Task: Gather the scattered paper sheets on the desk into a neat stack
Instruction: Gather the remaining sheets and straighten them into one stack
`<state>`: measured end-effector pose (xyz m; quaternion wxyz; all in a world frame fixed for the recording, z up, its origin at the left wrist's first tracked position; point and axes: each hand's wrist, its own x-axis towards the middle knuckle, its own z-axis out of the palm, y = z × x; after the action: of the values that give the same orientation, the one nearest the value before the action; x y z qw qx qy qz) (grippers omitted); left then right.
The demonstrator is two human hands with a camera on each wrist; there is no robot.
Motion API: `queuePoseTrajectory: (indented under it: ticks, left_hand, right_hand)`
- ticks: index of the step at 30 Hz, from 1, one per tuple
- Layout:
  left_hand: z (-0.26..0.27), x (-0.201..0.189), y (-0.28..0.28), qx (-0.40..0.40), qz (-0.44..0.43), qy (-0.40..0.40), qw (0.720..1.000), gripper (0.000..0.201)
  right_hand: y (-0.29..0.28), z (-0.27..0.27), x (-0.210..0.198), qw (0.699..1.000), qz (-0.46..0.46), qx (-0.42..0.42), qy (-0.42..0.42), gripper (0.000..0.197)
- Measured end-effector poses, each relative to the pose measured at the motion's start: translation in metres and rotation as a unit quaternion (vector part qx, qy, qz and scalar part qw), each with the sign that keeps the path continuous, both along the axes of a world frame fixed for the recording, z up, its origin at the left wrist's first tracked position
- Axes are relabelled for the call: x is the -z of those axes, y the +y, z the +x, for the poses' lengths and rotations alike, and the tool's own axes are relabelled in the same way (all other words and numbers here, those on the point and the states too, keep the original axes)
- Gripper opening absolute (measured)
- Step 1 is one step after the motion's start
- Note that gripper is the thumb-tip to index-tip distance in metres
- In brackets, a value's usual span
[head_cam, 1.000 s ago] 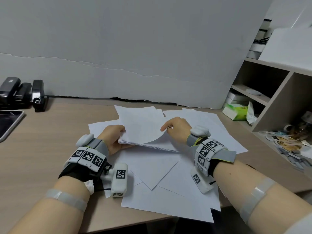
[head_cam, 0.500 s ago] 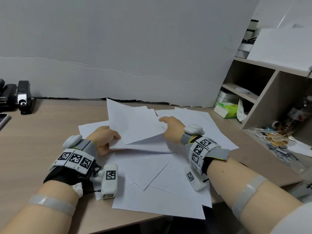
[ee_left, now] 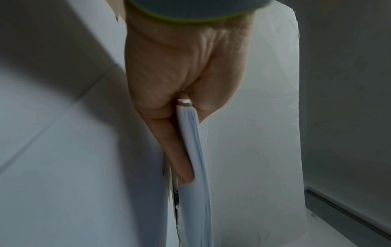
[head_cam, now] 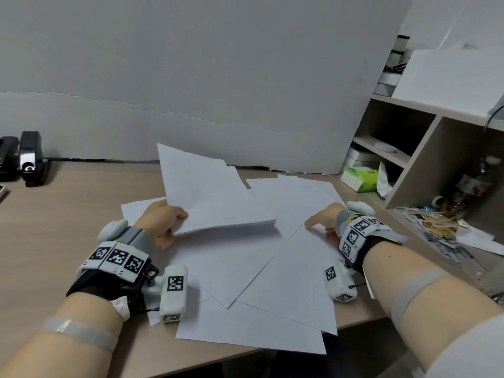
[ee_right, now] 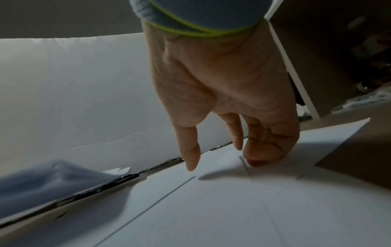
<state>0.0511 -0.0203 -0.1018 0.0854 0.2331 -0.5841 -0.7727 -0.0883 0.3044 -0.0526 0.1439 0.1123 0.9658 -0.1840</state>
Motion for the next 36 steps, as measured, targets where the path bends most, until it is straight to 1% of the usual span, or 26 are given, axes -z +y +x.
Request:
queuePoseTrajectory:
  ticks: [2,5,7,10,12,14,16,18,21,23,25,27,28,30,32,34,35,36]
  left_hand:
    - [-0.001,0.002,0.003,0.013,-0.009,-0.007,1.0,0.026]
    - [-0.002,0.004,0.006,0.031,-0.025,-0.016,0.999,0.025]
    - [-0.002,0.003,0.006,0.036,-0.028,-0.021,0.999,0.024]
    - [-0.002,0.005,0.005,0.038,-0.023,-0.023,0.999,0.025]
    - [-0.003,0.006,0.004,0.037,-0.021,-0.022,0.999,0.025]
    - [-0.002,0.006,0.005,0.037,-0.017,-0.021,0.999,0.026]
    - [-0.001,0.005,0.006,0.037,-0.015,-0.02,0.999,0.026]
    - [-0.001,0.005,0.006,0.037,-0.012,-0.02,0.999,0.026]
    - [-0.002,0.004,0.006,0.033,-0.003,-0.018,0.999,0.025]
    - [-0.002,0.003,0.005,0.024,0.006,-0.014,1.0,0.024]
    - [-0.001,0.001,0.004,0.016,0.015,-0.015,1.0,0.022]
    - [0.0,0.001,0.003,0.017,0.021,-0.018,0.999,0.02]
    - [-0.001,0.002,0.002,0.021,0.022,-0.019,0.999,0.02]
    - [-0.001,0.003,0.001,0.03,0.023,-0.023,0.999,0.019]
    - [-0.001,0.002,0.002,0.043,0.025,-0.022,0.999,0.019]
    - [-0.001,0.0,0.004,0.05,0.041,-0.017,0.998,0.019]
    - [0.0,-0.001,0.006,0.051,0.053,-0.014,0.997,0.02]
    - [0.001,-0.001,0.006,0.052,0.067,-0.009,0.996,0.021]
  right_hand:
    - [-0.001,-0.004,0.003,0.998,-0.055,0.017,-0.013,0.046]
    - [-0.004,-0.007,0.006,0.996,-0.085,0.018,-0.015,0.046]
    - [-0.005,-0.004,0.007,0.996,-0.092,0.015,-0.019,0.042]
    - [-0.005,-0.001,0.007,0.992,-0.115,0.014,-0.054,0.031]
    - [-0.006,0.002,0.003,0.99,-0.127,0.009,-0.054,0.024]
    - [-0.008,0.0,-0.003,0.992,-0.129,0.004,-0.002,0.028]
    - [-0.012,-0.002,-0.013,0.985,-0.147,0.019,0.09,0.027]
    - [-0.015,-0.003,-0.024,0.966,-0.166,0.042,0.191,0.023]
    - [-0.02,-0.003,-0.043,0.927,-0.178,0.052,0.327,0.033]
    - [-0.027,-0.003,-0.053,0.888,-0.214,0.019,0.407,0.039]
    - [-0.039,0.0,-0.06,0.853,-0.253,-0.028,0.456,0.037]
    - [-0.052,0.007,-0.065,0.821,-0.296,-0.071,0.483,0.039]
    - [-0.058,0.009,-0.067,0.801,-0.326,-0.087,0.495,0.039]
    - [-0.074,0.017,-0.075,0.762,-0.379,-0.11,0.514,0.031]
    - [-0.093,0.026,-0.081,0.729,-0.424,-0.156,0.515,0.023]
    - [-0.111,0.035,-0.081,0.714,-0.46,-0.222,0.479,0.014]
    - [-0.118,0.04,-0.08,0.721,-0.461,-0.262,0.446,0.013]
    - [-0.124,0.046,-0.078,0.736,-0.448,-0.305,0.407,0.016]
